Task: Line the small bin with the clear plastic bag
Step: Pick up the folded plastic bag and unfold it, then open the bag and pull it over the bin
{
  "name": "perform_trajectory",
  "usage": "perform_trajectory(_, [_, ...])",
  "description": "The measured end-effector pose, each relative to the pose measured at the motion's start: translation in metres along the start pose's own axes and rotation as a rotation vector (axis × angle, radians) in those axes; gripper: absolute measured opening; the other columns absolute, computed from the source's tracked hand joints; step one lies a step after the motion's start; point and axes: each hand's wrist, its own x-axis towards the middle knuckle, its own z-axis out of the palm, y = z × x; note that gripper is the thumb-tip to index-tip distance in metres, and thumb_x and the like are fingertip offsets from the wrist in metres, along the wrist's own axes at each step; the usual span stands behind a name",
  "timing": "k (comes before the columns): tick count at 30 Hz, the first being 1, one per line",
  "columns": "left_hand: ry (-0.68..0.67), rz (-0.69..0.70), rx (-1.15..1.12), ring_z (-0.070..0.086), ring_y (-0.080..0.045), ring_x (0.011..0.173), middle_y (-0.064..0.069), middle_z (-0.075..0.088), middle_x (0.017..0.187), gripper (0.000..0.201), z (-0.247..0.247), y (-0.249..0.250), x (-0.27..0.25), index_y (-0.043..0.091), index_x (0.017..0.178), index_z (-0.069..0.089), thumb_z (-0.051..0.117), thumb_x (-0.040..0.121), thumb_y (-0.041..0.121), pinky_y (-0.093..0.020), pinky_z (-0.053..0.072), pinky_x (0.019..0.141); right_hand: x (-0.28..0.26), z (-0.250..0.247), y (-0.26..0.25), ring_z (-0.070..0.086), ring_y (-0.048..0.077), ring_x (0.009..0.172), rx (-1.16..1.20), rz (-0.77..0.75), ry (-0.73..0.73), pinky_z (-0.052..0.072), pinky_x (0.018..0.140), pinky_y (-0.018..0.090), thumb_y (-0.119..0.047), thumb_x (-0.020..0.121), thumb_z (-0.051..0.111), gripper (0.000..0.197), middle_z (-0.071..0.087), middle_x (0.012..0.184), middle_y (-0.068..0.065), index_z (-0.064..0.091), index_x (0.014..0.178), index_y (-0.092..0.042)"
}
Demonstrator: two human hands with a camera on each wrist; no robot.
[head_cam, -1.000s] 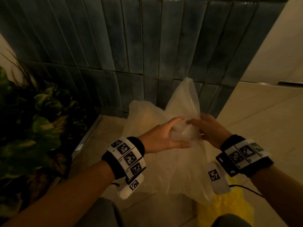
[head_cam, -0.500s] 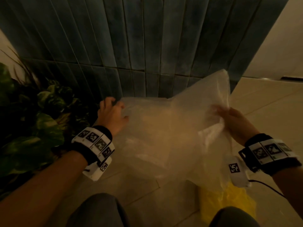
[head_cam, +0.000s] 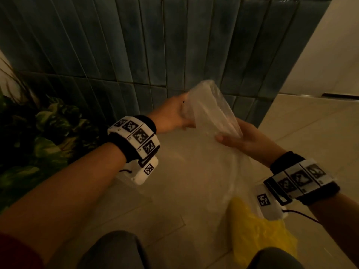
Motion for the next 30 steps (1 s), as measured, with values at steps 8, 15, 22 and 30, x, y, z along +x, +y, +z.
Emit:
perform_trajectory(8, [0.306, -0.164, 0.038, 0.069, -0.031, 0.082, -0.022, 0.071, 0.088, 0.048, -0.04, -0.027, -0.012, -0.004, 0.09, 0.068, 0.073, 0.075, 0.041, -0.043, 0.056, 0.082, 0.001, -0.022, 0.039, 0.065, 0.017, 0.091, -0.457, 0.165, -0.053, 0.054, 0.087, 0.036, -0.02, 0.085, 0.066, 0.032, 0.068, 0.106, 0.004, 0.06, 0.117, -0.02])
perform_trajectory(15, [0.316, -0.256, 0.036, 0.062, -0.001, 0.059, -0.016, 0.068, 0.088, 0.034, -0.072, -0.051, -0.016, 0.003, 0.09, 0.068, 0.067, 0.082, 0.036, -0.025, 0.05, 0.068, -0.006, -0.037, 0.041, 0.064, 0.035, 0.095, -0.199, 0.163, 0.16, 0.051, 0.088, 0.042, -0.049, 0.081, 0.061, 0.039, 0.069, 0.1, 0.021, 0.068, 0.099, -0.016])
perform_trajectory(22, [0.346, -0.219, -0.094, 0.06, -0.008, 0.075, -0.009, 0.065, 0.095, 0.031, -0.061, -0.054, -0.022, 0.005, 0.108, 0.063, 0.056, 0.091, 0.029, -0.02, 0.05, 0.071, 0.007, -0.042, 0.044, 0.06, 0.021, 0.096, 0.166, 0.053, 0.575, 0.049, 0.087, 0.041, -0.053, 0.079, 0.061, 0.033, 0.064, 0.104, 0.006, 0.065, 0.096, -0.025])
perform_trajectory(30, [0.234, -0.115, -0.02, 0.065, -0.013, 0.075, -0.008, 0.07, 0.085, 0.028, -0.038, -0.026, -0.013, 0.009, 0.092, 0.068, 0.06, 0.087, 0.035, -0.031, 0.051, 0.074, 0.024, -0.018, -0.016, 0.018, 0.024, 0.142, -0.631, -0.324, 0.817, 0.018, 0.115, 0.045, -0.05, 0.082, 0.061, 0.07, 0.031, 0.147, 0.006, 0.032, 0.14, -0.023])
